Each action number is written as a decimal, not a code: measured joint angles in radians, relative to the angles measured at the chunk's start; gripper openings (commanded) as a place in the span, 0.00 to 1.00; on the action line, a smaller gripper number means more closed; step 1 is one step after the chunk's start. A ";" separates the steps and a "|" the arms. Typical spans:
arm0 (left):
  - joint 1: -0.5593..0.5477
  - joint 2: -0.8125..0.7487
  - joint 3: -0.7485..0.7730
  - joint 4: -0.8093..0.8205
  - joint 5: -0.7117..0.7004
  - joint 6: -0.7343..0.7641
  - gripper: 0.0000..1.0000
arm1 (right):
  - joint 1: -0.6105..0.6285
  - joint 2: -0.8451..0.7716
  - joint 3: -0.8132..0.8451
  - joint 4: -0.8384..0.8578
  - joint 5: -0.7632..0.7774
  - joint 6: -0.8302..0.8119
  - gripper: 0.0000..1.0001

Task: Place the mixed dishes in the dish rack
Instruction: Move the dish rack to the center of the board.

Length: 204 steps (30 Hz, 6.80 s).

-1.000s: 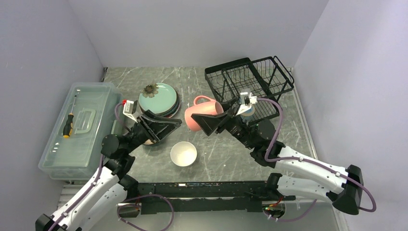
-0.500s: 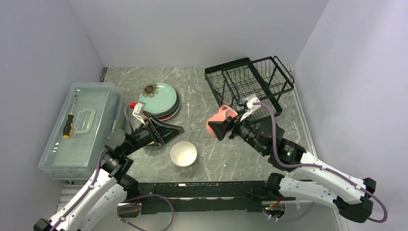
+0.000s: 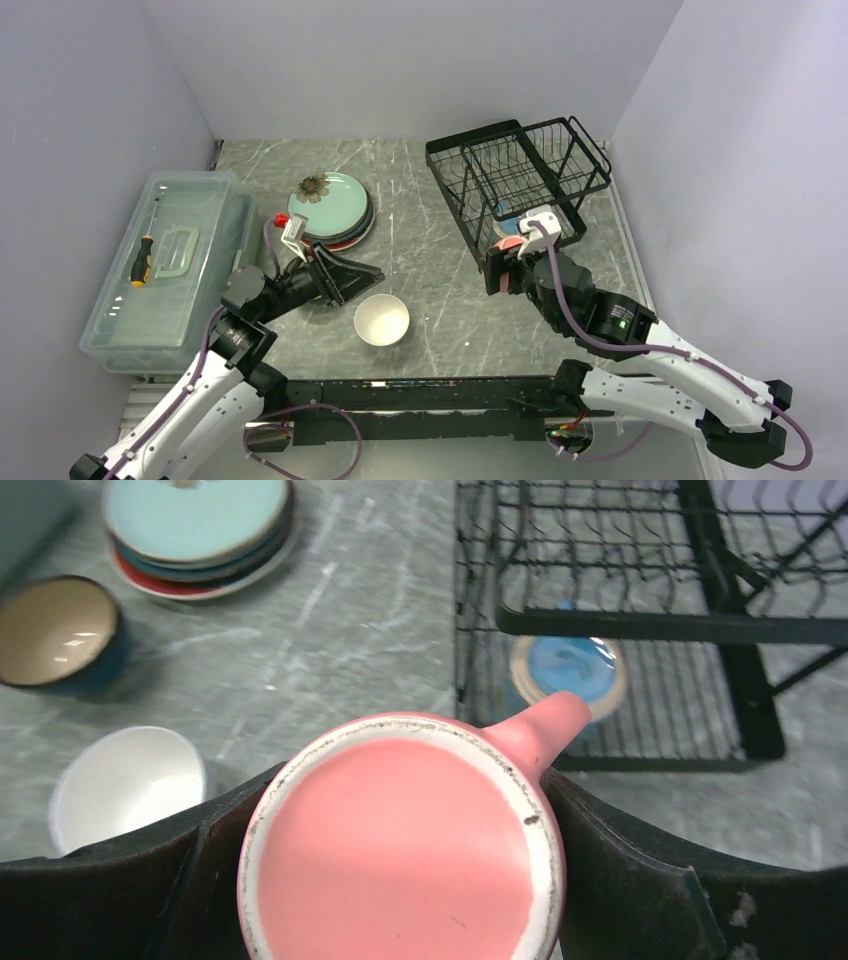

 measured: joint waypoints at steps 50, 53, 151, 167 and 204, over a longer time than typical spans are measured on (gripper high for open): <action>-0.015 0.865 0.567 -0.050 0.117 -0.043 0.40 | -0.524 -0.002 0.013 -0.187 0.051 0.080 0.49; -0.043 0.932 0.648 -0.039 0.108 -0.057 0.41 | -0.524 -0.017 0.013 -0.187 0.039 0.082 0.49; -0.040 1.145 1.003 -0.327 -0.027 -0.030 0.00 | -0.524 -0.087 -0.146 -0.104 -0.278 0.048 0.47; -0.017 1.024 0.906 -0.385 -0.055 0.021 0.00 | -0.524 -0.075 -0.368 0.218 -0.324 0.051 0.45; 0.007 0.846 0.881 -0.500 -0.062 0.153 0.46 | -0.524 0.040 -0.420 0.482 -0.272 -0.016 0.47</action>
